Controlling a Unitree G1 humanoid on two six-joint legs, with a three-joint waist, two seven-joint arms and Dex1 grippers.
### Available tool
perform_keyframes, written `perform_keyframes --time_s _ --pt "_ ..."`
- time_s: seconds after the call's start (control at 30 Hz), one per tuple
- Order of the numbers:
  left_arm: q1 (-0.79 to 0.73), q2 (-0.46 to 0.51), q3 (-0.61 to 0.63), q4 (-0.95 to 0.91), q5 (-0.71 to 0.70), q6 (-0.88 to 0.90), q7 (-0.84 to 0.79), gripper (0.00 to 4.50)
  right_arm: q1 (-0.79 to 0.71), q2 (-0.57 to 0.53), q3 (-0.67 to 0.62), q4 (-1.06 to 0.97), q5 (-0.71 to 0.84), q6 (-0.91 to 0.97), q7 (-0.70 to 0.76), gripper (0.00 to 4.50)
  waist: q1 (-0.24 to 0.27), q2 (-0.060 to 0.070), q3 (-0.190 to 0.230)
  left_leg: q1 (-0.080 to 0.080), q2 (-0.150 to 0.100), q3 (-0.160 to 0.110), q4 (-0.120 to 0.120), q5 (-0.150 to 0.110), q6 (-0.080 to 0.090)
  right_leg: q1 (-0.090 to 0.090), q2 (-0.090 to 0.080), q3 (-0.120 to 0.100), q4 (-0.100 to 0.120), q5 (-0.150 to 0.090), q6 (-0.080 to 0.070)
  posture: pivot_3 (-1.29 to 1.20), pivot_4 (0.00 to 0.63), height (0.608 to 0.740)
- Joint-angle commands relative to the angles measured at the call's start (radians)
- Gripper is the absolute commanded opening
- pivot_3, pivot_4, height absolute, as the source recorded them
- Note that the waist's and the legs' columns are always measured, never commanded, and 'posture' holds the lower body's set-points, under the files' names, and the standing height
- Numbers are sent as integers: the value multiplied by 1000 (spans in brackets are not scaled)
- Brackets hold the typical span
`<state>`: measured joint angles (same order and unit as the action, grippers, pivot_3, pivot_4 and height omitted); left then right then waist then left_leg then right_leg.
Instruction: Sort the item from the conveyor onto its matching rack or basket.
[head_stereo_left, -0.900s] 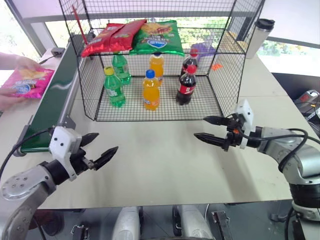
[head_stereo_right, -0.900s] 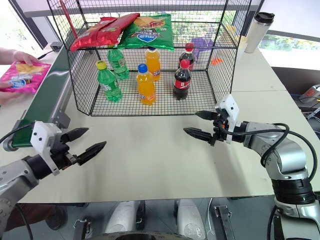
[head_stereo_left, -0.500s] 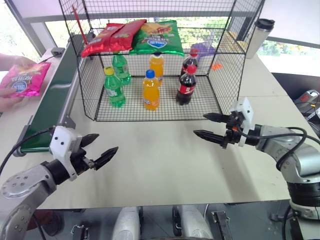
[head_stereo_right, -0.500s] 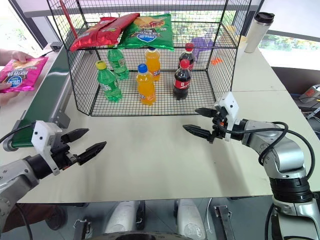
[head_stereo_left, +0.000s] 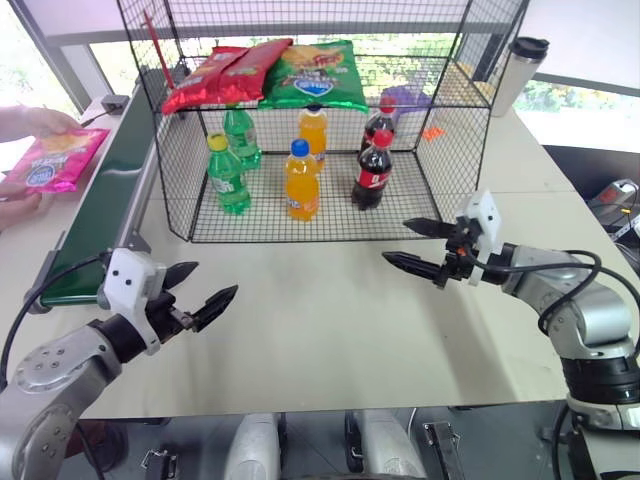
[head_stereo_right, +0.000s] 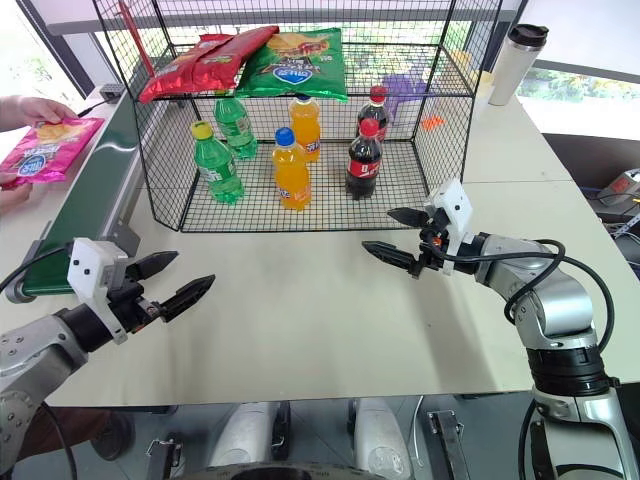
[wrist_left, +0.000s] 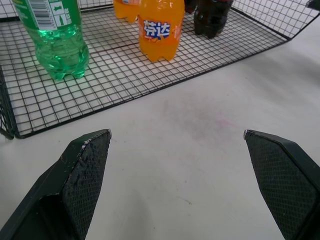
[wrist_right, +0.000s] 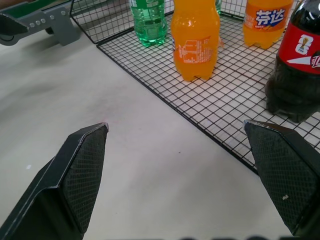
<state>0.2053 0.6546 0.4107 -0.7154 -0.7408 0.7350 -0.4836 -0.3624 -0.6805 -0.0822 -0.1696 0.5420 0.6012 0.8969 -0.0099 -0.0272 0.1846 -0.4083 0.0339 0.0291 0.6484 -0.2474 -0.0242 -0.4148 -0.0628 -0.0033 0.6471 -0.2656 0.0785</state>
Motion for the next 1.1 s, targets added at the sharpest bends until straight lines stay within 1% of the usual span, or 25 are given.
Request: perform_keyframes --time_s 0.03,0.17,0.2,0.23,0.27,0.33,0.37,0.47,0.63,0.8,1.1 --pt "1 -1 -1 -23 3 -19 3 4444 -18 3 -6 -5 -6 -33 10 4500 -1 0 0 0 0 0 0 0 0 0 0 0 0 0 0 0 150 740" --pt "-5 0 -10 -19 4 -22 3 4444 -14 5 2 -7 -9 -45 25 4500 -1 1 1 0 -1 -1 0 0 0 1 0 -1 0 0 0 0 150 740" --pt "-6 1 -11 -20 3 -21 3 4444 -12 1 9 -10 -15 -53 34 4500 -6 3 2 0 -3 -7 0 0 0 5 -3 -6 -1 0 0 0 150 740" --pt "-9 3 -11 -18 1 -20 2 4444 -12 3 11 -11 -20 -60 34 4500 -12 5 3 0 -5 -16 0 0 0 11 -7 -16 -3 0 0 0 150 740" --pt "-10 5 -11 -17 2 -20 1 4444 -15 14 2 -8 -17 -61 20 4500 -14 8 4 0 -13 -31 0 1 1 18 -17 -32 -3 -2 3 0 150 740" --pt "-12 16 -9 -13 11 -18 0 4444 -24 24 -9 8 -8 -42 -2 4500 -14 12 7 -2 -36 -66 -1 5 7 29 -28 -56 0 -9 7 0 150 740" --pt "-12 19 -10 -14 20 -23 0 4444 -22 23 -8 13 -13 -46 1 4500 0 14 8 -2 -40 -80 0 6 7 24 -29 -59 1 -13 10 0 150 740" --pt "-24 23 -12 -19 23 -28 -2 4444 -19 22 -1 28 -29 -66 13 4500 25 16 8 -4 -37 -74 -2 6 7 26 -26 -54 2 -12 9 0 150 740" --pt "-64 11 -19 -25 38 -15 48 4444 -31 33 19 42 -58 -72 -4 4500 23 16 8 -3 -36 -67 -2 6 6 24 -28 -49 1 -14 6 0 150 740" --pt "-42 22 -43 -35 59 -23 36 4444 -38 42 22 44 -60 -78 -3 4500 21 16 8 -3 -36 -58 -2 6 6 21 -28 -39 0 -14 7 0 150 740" --pt "-50 29 -42 -23 81 -31 18 4444 -39 50 24 55 -71 -98 -6 4500 23 16 8 -3 -36 -57 -2 6 6 21 -29 -38 0 -14 6 0 150 740"
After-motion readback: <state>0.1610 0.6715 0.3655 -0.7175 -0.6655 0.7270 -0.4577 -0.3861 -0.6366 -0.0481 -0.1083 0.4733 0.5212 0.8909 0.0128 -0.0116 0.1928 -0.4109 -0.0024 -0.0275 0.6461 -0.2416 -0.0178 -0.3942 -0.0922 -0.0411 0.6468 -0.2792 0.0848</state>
